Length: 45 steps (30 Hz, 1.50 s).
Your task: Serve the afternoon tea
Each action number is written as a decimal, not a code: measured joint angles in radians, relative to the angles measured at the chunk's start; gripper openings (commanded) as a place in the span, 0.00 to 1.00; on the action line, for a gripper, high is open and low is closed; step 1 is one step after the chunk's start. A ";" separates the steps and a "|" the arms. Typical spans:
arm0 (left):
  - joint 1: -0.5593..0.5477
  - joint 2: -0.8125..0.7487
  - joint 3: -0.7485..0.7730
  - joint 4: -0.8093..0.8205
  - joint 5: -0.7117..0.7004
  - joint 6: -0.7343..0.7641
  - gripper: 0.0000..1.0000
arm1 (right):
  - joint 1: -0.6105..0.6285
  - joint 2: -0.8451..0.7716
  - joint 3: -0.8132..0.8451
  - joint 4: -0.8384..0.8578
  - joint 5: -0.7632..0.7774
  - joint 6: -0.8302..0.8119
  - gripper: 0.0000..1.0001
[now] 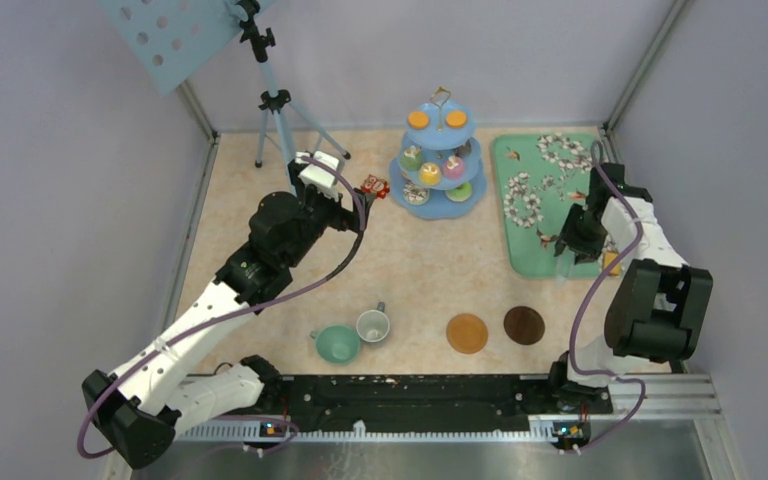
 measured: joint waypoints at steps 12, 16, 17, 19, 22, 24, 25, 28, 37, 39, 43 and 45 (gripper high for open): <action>0.000 0.000 0.000 0.000 0.000 0.000 0.99 | 0.021 0.007 0.154 -0.026 -0.069 -0.045 0.20; 0.000 0.000 0.000 0.000 0.000 0.000 0.99 | 0.033 0.007 0.167 -0.037 -0.081 -0.053 0.23; 0.000 0.000 0.000 0.000 0.001 0.000 0.99 | 0.036 0.007 0.167 -0.040 -0.085 -0.054 0.24; 0.000 0.000 0.000 0.000 0.003 -0.001 0.99 | 0.045 0.007 0.167 -0.040 -0.093 -0.060 0.25; 0.002 0.000 0.000 0.000 0.012 -0.001 0.99 | 0.114 0.007 0.159 0.000 -0.081 -0.062 0.25; 0.003 0.000 0.000 0.000 0.018 -0.001 0.99 | 0.191 0.011 0.142 0.044 -0.057 -0.058 0.26; 0.003 0.000 0.000 0.000 0.019 -0.001 0.99 | 0.232 0.016 0.126 0.074 -0.039 -0.053 0.26; 0.003 0.000 0.000 0.000 0.019 -0.001 0.99 | 0.320 0.032 0.049 0.172 -0.005 -0.031 0.26; 0.003 0.000 0.000 0.000 0.023 -0.001 0.99 | 0.324 0.031 -0.150 0.389 0.088 0.010 0.31; 0.003 0.000 0.000 0.000 0.023 -0.001 0.99 | 0.324 0.028 -0.156 0.407 0.099 0.010 0.35; 0.003 0.000 0.000 0.000 0.026 -0.001 0.99 | 0.324 0.023 -0.173 0.457 0.119 0.010 0.40; 0.003 0.000 0.000 0.000 0.026 -0.001 0.99 | 0.324 0.023 -0.190 0.472 0.127 0.011 0.43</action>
